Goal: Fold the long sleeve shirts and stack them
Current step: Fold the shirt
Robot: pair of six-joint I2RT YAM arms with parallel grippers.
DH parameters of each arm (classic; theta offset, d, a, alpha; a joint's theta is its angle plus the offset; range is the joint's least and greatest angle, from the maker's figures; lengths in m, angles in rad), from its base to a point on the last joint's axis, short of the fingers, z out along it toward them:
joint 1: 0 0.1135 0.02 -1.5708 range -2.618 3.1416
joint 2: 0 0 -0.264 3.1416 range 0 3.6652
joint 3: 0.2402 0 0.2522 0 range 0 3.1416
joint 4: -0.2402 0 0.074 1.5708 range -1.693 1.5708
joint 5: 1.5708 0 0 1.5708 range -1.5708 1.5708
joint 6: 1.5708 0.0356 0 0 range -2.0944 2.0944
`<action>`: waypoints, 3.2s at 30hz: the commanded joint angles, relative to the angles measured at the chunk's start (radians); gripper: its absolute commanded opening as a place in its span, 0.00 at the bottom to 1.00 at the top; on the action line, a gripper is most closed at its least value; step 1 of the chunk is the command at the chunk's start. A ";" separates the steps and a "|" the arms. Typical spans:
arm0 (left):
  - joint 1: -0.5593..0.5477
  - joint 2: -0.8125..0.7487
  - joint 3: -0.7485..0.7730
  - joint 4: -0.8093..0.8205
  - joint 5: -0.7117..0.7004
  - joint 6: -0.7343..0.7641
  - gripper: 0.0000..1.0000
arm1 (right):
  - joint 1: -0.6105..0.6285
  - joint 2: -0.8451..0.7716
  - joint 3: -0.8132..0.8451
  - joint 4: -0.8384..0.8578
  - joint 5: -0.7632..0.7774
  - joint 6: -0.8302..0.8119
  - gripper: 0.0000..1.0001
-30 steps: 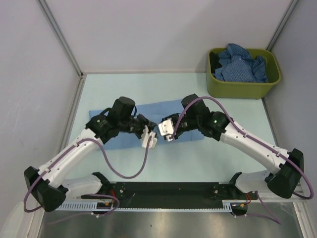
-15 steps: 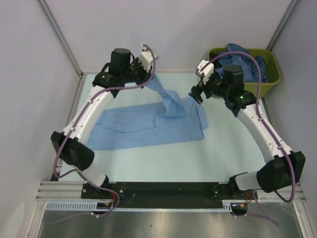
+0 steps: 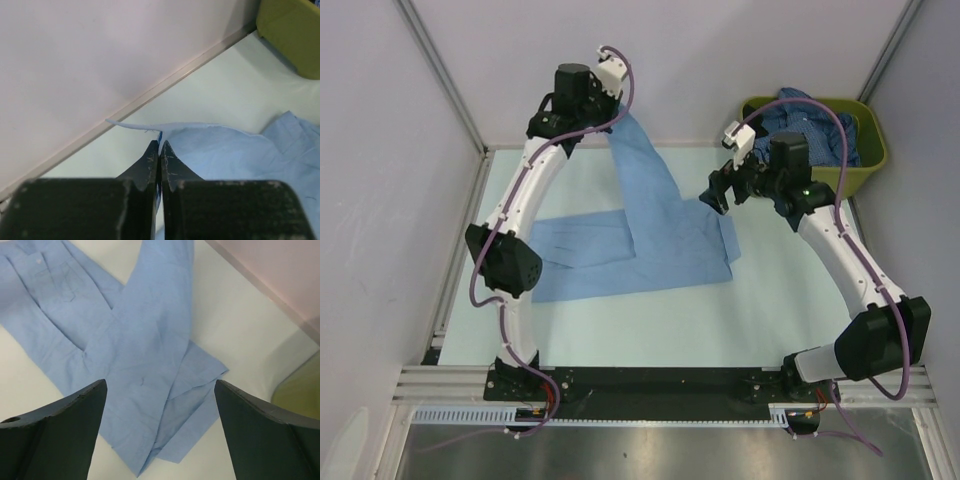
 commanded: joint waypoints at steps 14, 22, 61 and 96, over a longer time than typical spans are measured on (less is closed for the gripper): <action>0.049 -0.342 -0.580 -0.347 0.541 0.727 0.00 | 0.000 0.031 -0.188 -0.105 -0.170 0.257 0.62; 0.167 -0.463 -0.904 -0.423 0.520 1.217 0.00 | -0.002 0.015 -0.324 -0.045 -0.141 0.275 0.62; 0.508 -0.578 -1.155 -0.326 0.400 1.702 0.66 | -0.003 0.138 -0.342 -0.048 -0.006 0.273 0.53; 0.618 -0.439 -1.054 0.038 0.258 0.397 0.99 | 0.141 0.986 0.535 -0.107 0.590 -0.036 0.22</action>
